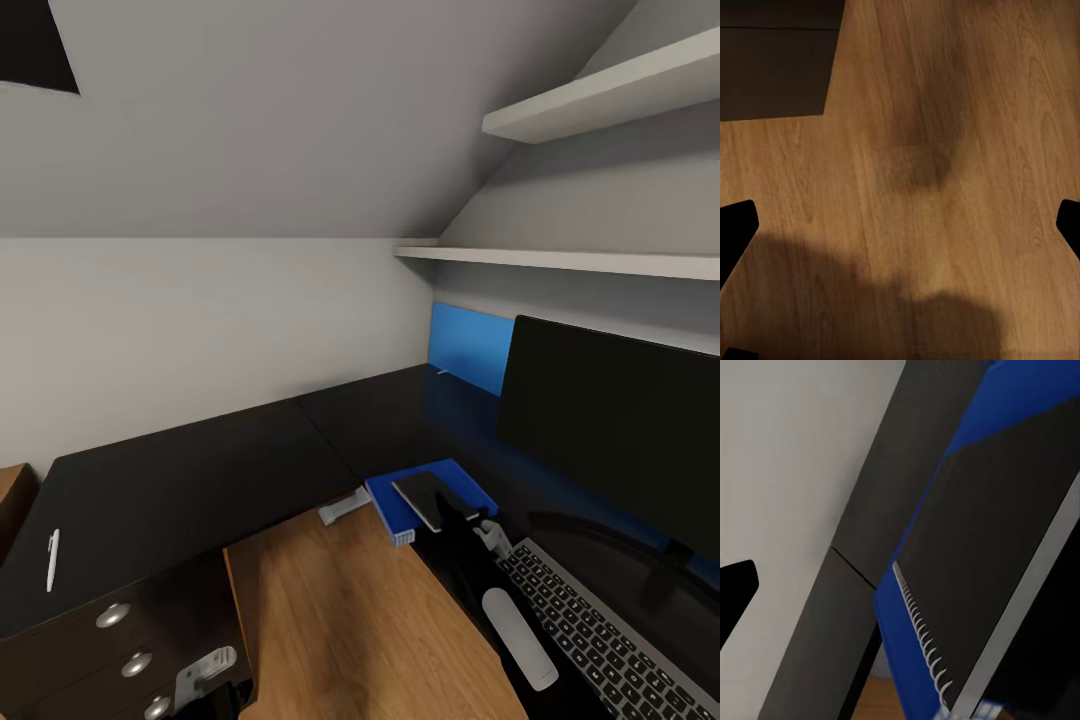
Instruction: In the bedroom, organize the workspace by keeping the computer under the desk, ensuring the monitor is on the desk, placing the keyboard on the desk next to the monitor, placing the mouse on the desk next to the keyboard, moving the folder from the swivel chair onto the desk next to the mouse, stacking the notebook on top of the folder with the pen on top of the notebook, and positioning the swivel chair next to the desk.
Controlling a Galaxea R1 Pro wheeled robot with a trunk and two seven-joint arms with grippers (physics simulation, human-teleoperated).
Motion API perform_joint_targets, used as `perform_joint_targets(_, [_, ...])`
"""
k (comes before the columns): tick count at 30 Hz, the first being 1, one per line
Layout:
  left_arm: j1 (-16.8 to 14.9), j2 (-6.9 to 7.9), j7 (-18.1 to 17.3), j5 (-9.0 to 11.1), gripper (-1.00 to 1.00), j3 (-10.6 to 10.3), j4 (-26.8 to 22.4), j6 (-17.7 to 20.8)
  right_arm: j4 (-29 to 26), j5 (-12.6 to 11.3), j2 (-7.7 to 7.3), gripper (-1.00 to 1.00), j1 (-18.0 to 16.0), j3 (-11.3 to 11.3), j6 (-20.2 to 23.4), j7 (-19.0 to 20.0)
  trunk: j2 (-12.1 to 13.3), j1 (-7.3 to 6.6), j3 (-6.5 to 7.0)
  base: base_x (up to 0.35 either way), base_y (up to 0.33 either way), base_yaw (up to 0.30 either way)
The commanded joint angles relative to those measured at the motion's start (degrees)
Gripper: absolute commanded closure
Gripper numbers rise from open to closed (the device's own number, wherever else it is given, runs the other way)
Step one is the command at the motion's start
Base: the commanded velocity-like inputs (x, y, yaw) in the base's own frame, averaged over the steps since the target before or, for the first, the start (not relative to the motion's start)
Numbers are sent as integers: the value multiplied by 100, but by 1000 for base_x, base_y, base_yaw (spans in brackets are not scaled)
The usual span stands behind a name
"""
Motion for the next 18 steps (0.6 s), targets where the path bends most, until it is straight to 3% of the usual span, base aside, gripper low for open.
perform_joint_targets(1, [-3,-5,20,59,-100,12,-7,33,2,-59,-7,-100,-4,18,-40,12,-3,0,-6,0,0,0])
perform_joint_targets(8, [-3,-5,20,59,-100,12,-7,34,-1,-59,-11,-100,-4,18,-41,11,-3,0,-6,-5,0,0])
perform_joint_targets(18, [-3,-5,20,59,-100,12,-7,33,-8,-59,-12,-100,-4,18,-41,11,37,-22,12,-117,0,0])
